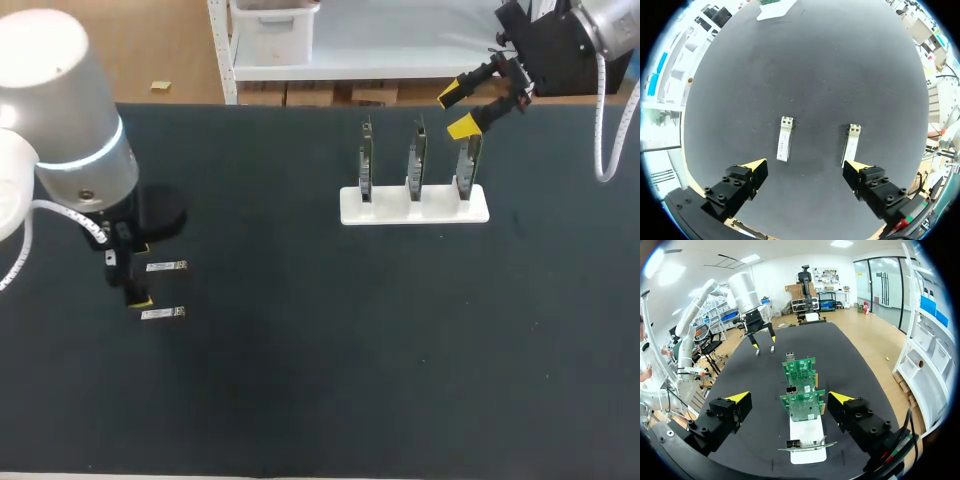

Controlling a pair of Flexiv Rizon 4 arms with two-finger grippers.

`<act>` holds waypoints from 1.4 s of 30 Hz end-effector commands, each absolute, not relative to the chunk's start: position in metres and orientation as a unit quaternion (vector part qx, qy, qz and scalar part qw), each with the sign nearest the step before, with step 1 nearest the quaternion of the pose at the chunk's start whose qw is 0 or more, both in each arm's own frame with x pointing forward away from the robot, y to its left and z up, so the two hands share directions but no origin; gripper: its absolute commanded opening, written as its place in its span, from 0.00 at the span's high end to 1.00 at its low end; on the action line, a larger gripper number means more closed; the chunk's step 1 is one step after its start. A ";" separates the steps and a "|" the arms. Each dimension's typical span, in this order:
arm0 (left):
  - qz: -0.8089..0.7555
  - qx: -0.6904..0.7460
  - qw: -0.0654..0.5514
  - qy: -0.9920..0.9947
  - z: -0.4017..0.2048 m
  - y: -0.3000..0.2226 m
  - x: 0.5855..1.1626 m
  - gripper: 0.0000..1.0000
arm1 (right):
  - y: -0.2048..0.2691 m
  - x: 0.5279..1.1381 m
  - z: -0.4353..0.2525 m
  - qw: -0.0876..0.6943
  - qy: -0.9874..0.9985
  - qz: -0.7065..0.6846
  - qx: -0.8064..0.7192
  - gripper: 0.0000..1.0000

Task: Pick up the optical module with the left hand, and insert it into the network port with the right hand.

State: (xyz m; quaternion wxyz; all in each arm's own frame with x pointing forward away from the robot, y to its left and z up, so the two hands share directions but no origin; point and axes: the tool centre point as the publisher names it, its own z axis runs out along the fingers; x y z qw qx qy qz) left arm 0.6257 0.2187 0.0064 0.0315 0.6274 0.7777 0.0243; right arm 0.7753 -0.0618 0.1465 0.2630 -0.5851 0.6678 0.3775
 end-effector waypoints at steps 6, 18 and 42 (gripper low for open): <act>0.000 0.646 0.025 0.763 0.005 0.214 0.639 0.00 | -0.062 0.774 0.147 0.265 0.668 0.376 -0.585 0.00; -0.007 0.659 0.016 0.752 -0.001 0.213 0.651 0.00 | -0.062 0.774 0.147 0.265 0.668 0.376 -0.585 0.00; -0.013 0.656 0.015 0.754 -0.017 0.213 0.646 0.00 | -0.062 0.774 0.147 0.265 0.668 0.376 -0.585 0.00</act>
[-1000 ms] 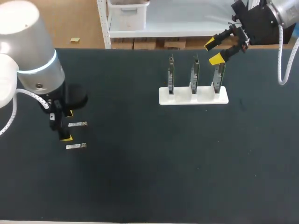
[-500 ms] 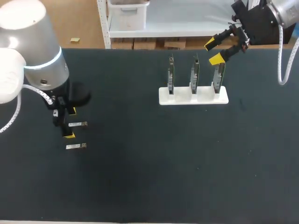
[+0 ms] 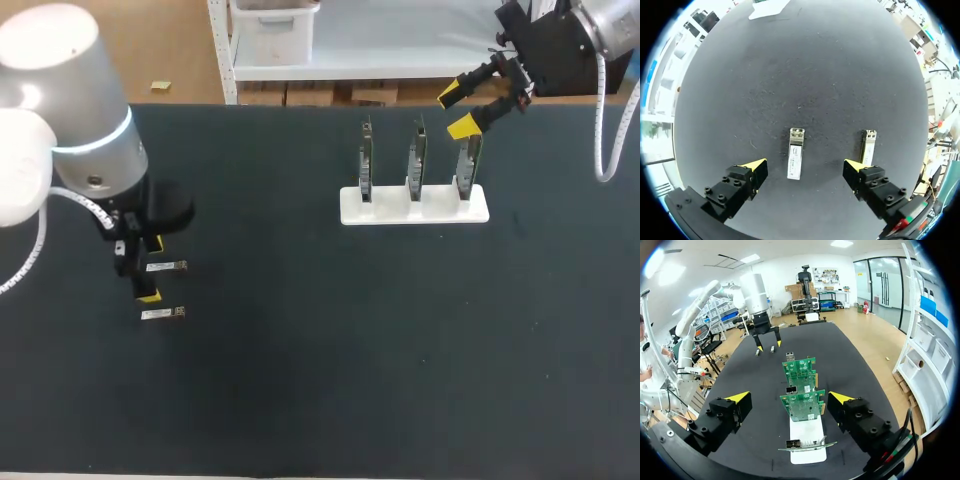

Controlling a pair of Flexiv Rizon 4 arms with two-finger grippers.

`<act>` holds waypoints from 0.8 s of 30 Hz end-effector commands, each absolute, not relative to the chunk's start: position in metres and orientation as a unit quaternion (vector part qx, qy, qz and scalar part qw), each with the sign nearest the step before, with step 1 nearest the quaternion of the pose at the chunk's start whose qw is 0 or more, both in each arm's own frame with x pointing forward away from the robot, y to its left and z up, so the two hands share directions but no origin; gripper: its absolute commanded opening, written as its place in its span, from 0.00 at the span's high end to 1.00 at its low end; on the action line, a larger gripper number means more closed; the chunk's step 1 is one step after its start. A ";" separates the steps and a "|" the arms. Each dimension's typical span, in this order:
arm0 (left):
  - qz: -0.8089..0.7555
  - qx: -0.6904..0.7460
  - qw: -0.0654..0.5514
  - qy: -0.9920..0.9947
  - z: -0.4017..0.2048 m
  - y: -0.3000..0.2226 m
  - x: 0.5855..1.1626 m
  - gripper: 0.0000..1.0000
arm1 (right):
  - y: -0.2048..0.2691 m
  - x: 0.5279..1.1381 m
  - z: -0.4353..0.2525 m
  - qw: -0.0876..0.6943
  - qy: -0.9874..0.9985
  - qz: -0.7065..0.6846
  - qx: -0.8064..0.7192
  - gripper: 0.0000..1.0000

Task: Pick up the optical module with the left hand, and insert it into the network port with the right hand.

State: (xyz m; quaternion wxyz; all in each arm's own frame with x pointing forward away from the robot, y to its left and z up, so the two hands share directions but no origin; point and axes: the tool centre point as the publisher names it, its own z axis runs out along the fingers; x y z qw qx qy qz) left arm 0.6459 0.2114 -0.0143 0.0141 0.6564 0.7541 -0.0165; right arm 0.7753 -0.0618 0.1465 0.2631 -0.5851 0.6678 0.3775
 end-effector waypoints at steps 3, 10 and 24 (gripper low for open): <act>-0.011 0.654 0.018 0.756 -0.018 0.214 0.646 0.00 | -0.062 0.774 0.147 0.265 0.668 0.376 -0.585 0.00; -0.011 0.653 0.019 0.757 -0.019 0.213 0.648 0.00 | -0.062 0.774 0.147 0.265 0.668 0.376 -0.585 0.00; -0.017 0.654 0.018 0.756 -0.023 0.213 0.651 1.00 | -0.062 0.774 0.147 0.265 0.668 0.376 -0.585 0.00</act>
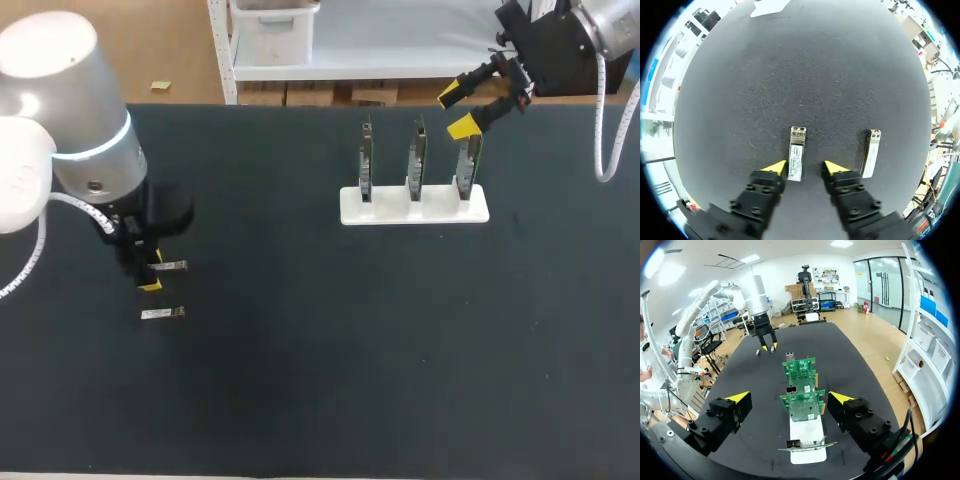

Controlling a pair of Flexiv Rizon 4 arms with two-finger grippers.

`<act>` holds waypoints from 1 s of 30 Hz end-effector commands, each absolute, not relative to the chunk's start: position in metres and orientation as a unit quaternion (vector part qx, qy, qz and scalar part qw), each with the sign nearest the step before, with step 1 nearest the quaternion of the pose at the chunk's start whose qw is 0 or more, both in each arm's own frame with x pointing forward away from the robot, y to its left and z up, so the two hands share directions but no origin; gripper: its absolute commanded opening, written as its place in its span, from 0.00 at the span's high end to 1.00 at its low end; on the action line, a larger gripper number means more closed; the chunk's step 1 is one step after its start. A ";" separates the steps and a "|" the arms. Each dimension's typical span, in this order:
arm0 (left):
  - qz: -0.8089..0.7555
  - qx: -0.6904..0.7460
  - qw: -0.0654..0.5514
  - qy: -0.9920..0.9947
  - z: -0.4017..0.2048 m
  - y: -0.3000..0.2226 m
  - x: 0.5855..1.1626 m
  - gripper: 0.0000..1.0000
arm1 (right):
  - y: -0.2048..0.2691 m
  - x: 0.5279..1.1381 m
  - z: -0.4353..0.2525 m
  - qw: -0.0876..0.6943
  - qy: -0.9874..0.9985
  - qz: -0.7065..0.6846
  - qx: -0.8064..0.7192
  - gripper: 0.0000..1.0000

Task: Pick up the optical module with the left hand, and insert it into the network port with the right hand.

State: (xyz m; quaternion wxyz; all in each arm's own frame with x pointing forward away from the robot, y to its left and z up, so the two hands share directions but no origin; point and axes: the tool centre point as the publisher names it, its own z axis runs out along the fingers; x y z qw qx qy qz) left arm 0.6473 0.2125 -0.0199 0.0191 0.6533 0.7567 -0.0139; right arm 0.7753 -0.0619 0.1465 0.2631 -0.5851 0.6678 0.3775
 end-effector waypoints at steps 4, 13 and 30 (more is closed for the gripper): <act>-0.021 0.656 0.016 0.754 -0.023 0.213 0.652 1.00 | -0.062 0.774 0.147 0.265 0.668 0.376 -0.585 0.00; -0.024 0.657 0.037 0.753 -0.014 0.202 0.657 1.00 | -0.062 0.774 0.147 0.265 0.668 0.376 -0.585 0.00; -0.085 0.589 0.250 0.764 0.076 0.152 0.740 1.00 | -0.062 0.774 0.147 0.265 0.668 0.376 -0.585 0.00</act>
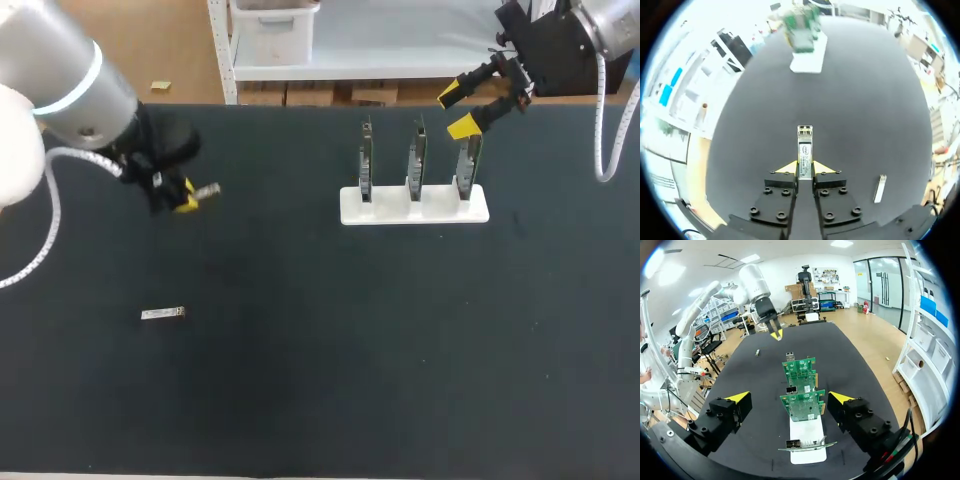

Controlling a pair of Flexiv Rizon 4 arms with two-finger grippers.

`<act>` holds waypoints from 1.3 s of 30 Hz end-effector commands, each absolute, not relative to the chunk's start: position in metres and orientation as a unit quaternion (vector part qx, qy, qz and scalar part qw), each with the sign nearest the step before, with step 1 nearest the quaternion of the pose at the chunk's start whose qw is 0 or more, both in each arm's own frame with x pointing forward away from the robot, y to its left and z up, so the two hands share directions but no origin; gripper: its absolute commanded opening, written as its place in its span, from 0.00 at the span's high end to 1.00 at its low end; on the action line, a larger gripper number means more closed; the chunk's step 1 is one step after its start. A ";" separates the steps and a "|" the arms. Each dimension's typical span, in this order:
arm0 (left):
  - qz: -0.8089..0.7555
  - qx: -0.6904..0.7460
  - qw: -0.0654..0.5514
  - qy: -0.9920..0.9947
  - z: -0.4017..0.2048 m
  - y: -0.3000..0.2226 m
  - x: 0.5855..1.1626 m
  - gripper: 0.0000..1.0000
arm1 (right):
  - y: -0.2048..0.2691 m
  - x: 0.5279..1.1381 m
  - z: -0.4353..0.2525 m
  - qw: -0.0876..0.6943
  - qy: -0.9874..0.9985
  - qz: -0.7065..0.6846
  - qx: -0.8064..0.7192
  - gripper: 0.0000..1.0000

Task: Pick up the optical module with the left hand, and insert it into the network port with the right hand.

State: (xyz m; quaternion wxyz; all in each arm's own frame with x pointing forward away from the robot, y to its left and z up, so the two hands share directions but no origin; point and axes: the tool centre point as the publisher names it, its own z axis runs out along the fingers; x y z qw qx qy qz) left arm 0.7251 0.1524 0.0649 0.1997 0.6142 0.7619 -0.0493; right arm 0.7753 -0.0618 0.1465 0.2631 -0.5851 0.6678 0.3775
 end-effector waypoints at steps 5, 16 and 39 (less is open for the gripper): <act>-0.118 0.536 0.337 0.765 0.111 0.129 0.781 1.00 | -0.062 0.774 0.147 0.265 0.668 0.376 -0.585 0.00; -0.197 0.512 0.444 0.708 0.175 0.045 0.836 1.00 | -0.062 0.774 0.147 0.265 0.668 0.376 -0.585 0.00; -0.390 0.531 0.493 0.569 0.217 -0.097 0.823 1.00 | -0.062 0.774 0.147 0.265 0.668 0.376 -0.585 0.00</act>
